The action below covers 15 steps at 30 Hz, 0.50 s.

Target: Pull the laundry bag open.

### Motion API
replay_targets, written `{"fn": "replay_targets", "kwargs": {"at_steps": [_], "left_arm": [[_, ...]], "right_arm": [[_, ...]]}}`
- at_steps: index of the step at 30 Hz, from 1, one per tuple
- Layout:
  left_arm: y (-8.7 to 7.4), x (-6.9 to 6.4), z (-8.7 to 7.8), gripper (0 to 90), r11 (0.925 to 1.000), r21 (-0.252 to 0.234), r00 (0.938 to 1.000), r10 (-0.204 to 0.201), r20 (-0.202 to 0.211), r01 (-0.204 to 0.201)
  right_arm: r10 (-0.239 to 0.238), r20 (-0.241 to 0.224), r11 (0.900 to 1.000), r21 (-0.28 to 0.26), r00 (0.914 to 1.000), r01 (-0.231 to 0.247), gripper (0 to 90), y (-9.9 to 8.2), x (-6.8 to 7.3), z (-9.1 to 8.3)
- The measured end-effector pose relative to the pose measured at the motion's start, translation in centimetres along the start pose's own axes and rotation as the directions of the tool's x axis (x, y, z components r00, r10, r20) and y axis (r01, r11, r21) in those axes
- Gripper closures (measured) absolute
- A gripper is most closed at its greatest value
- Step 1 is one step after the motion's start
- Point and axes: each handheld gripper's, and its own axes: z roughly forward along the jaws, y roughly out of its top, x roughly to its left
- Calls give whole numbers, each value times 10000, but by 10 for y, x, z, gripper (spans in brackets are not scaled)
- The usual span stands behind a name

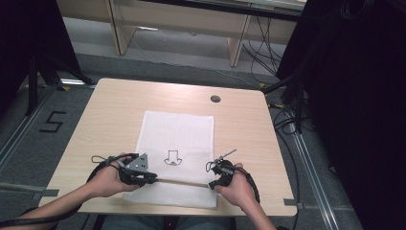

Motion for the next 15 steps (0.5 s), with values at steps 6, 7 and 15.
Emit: {"fn": "replay_targets", "kwargs": {"at_steps": [6,7,15], "left_arm": [[-3,1,-1,821,9999,-27,9999,-131,9,131],[-3,1,-1,821,9999,-19,9999,-117,16,117],[-5,1,-2,821,9998,-107,9999,-141,55,141]], "right_arm": [[54,-40,10000,40,10000,-53,900,0,0,0],[50,-45,10000,69,10000,-50,900,0,0,-1],[53,-22,10000,71,10000,-52,900,0,0,-1]]}}
